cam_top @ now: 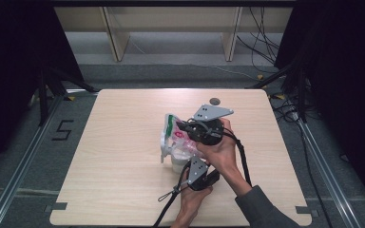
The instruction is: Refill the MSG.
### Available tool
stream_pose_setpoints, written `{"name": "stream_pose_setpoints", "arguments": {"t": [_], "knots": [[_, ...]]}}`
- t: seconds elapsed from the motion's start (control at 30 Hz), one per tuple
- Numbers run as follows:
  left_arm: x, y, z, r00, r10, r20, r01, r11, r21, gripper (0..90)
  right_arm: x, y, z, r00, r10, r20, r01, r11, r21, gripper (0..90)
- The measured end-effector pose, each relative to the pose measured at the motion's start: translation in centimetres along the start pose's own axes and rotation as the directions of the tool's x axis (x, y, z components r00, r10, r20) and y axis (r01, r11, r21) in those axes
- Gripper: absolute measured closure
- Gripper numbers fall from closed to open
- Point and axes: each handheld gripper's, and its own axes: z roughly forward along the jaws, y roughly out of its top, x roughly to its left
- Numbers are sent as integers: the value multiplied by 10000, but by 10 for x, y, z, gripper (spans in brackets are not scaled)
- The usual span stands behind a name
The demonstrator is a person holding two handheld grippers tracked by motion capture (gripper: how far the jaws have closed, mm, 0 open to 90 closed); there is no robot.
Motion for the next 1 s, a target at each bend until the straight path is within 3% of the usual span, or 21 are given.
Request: {"name": "stream_pose_setpoints", "arguments": {"t": [0.17, 0.2, 0.23, 0.37, 0.4, 0.43, 0.5, 0.57, 0.7, 0.73, 0.83, 0.9, 0.93, 0.97, 1.0], "knots": [[1, -1, 0, 10000, -65, -19, 66, 9997, 236, 717, -6, -2, -12, 9998, 199, -39, -200, 9996, -223, 900], [1, -1, 0, 10000, -99, 3, 99, 9996, 274, 711, -6, -3, -15, 9984, 548, -103, -550, 9983, -181, 900], [1, -1, 0, 9999, -123, 5, 123, 9995, 298, 706, -8, -4, -16, 9993, 383, 43, -381, 9985, -405, 900], [2, -2, -2, 9998, -217, -40, 218, 9990, 401, 675, -14, -7, -26, 9980, 616, -112, -621, 9965, -563, 900], [3, -2, -2, 9998, -215, -42, 217, 9986, 488, 663, -17, -8, -28, 9997, 234, 73, -228, 9970, -736, 900], [4, -3, -3, 9999, -139, 0, 139, 9979, 632, 656, -16, -10, -29, 9981, 610, -26, -610, 9949, -802, 900], [5, -4, -4, 9998, -208, 74, 202, 9974, 694, 643, -20, -13, -32, 9977, 677, -91, -682, 9943, -823, 900], [5, -4, -5, 9999, -161, -11, 161, 9971, 741, 634, -22, -17, -35, 9940, 1091, -119, -1097, 9897, -920, 900], [8, -5, -6, 9998, -189, 61, 184, 9967, 790, 611, -27, -22, -40, 9937, 1114, -125, -1121, 9859, -1244, 900], [7, -4, -8, 9999, -117, -75, 123, 9954, 948, 605, -27, -23, -41, 9902, 1371, -250, -1393, 9813, -1330, 900], [10, -6, -9, 9998, -180, 83, 173, 9970, 758, 580, -29, -26, -47, 9889, 1476, -198, -1488, 9768, -1542, 900], [10, -4, -12, 9998, -176, -92, 184, 9956, 918, 559, -31, -29, -50, 9894, 1424, -292, -1453, 9734, -1769, 900], [11, -5, -12, 9997, -231, 57, 226, 9965, 810, 546, -29, -30, -52, 9855, 1671, -300, -1697, 9689, -1802, 900], [12, -4, -13, 9998, -198, -52, 202, 9949, 986, 526, -31, -31, -53, 9871, 1559, -359, -1599, 9686, -1903, 900], [12, -4, -14, 9997, -256, -31, 257, 9955, 907, 508, -30, -32, -55, 9837, 1766, -350, -1800, 9651, -1903, 900]]}}
